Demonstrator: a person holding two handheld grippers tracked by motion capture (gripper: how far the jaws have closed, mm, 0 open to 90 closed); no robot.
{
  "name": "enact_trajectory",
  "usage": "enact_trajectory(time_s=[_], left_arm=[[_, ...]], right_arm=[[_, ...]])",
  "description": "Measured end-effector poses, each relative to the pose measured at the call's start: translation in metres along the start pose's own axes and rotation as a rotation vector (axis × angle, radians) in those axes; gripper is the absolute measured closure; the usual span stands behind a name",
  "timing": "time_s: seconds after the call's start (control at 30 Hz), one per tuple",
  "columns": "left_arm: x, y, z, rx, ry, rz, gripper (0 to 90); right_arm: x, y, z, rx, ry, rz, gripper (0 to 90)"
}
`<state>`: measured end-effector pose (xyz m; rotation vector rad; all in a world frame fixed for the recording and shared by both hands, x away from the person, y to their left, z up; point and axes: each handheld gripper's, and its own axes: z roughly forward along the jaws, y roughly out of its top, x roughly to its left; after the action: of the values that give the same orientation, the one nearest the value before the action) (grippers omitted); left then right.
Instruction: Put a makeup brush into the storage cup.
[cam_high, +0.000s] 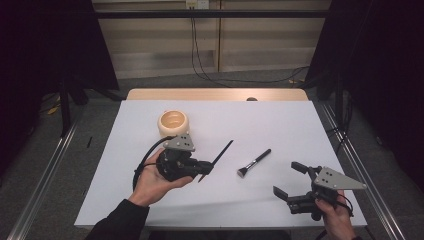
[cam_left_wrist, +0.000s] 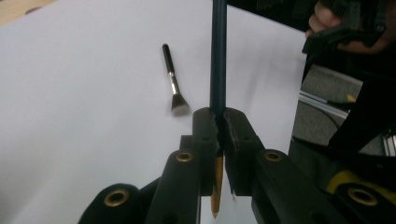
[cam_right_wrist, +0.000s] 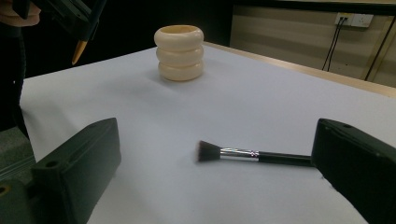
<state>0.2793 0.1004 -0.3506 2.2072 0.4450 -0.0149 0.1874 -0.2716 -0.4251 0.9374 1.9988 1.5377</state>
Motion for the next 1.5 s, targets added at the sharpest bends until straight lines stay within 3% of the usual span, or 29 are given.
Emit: enact_trajectory(time_s=[0.13,0.37,0.47,0.53,0.7,0.8,0.9,0.97,1.03,1.23,1.33,1.37,1.5], left_arm=[[-0.001,0.001,0.002,0.059,-0.008,0.014,84.1],[-0.003,0.002,0.006,0.144,-0.015,0.026,84.0],[-0.002,0.002,0.008,0.220,-0.007,0.054,84.0],[-0.003,0.001,0.012,0.246,-0.020,0.040,84.0],[-0.002,0.000,0.017,0.305,-0.034,0.049,84.0],[-0.002,0.000,0.020,0.346,-0.055,0.066,84.0],[-0.004,-0.001,0.023,0.376,-0.052,0.048,84.0],[-0.002,-0.002,0.024,0.409,-0.059,0.068,84.0],[-0.002,-0.003,0.025,0.408,-0.050,0.050,84.0],[-0.003,-0.003,0.025,0.438,-0.052,0.073,84.0],[-0.005,-0.002,0.025,0.438,-0.054,0.067,84.0],[-0.004,-0.002,0.025,0.447,-0.058,0.091,84.0],[-0.006,-0.002,0.027,0.446,-0.068,0.085,84.0]], right_arm=[[0.002,0.004,0.007,0.004,-0.008,-0.004,0.0],[0.005,0.011,0.016,0.015,0.044,-0.027,0.3],[0.004,0.013,0.018,0.012,0.035,-0.028,0.8],[0.003,0.014,0.019,0.015,0.041,-0.029,1.0],[0.002,0.015,0.020,0.027,0.045,-0.030,0.6],[0.002,0.017,0.021,0.024,0.075,-0.015,0.0],[0.002,0.021,0.022,0.017,0.085,-0.019,0.0],[0.000,0.023,0.024,0.017,0.098,-0.016,0.0],[-0.001,0.026,0.024,0.011,0.100,-0.019,0.0],[-0.003,0.034,0.026,-0.009,0.099,-0.012,0.0],[-0.001,0.040,0.030,-0.003,0.120,-0.041,0.0],[0.000,0.042,0.032,0.000,0.140,-0.047,0.0],[0.004,0.049,0.043,0.007,0.176,-0.064,0.0]])
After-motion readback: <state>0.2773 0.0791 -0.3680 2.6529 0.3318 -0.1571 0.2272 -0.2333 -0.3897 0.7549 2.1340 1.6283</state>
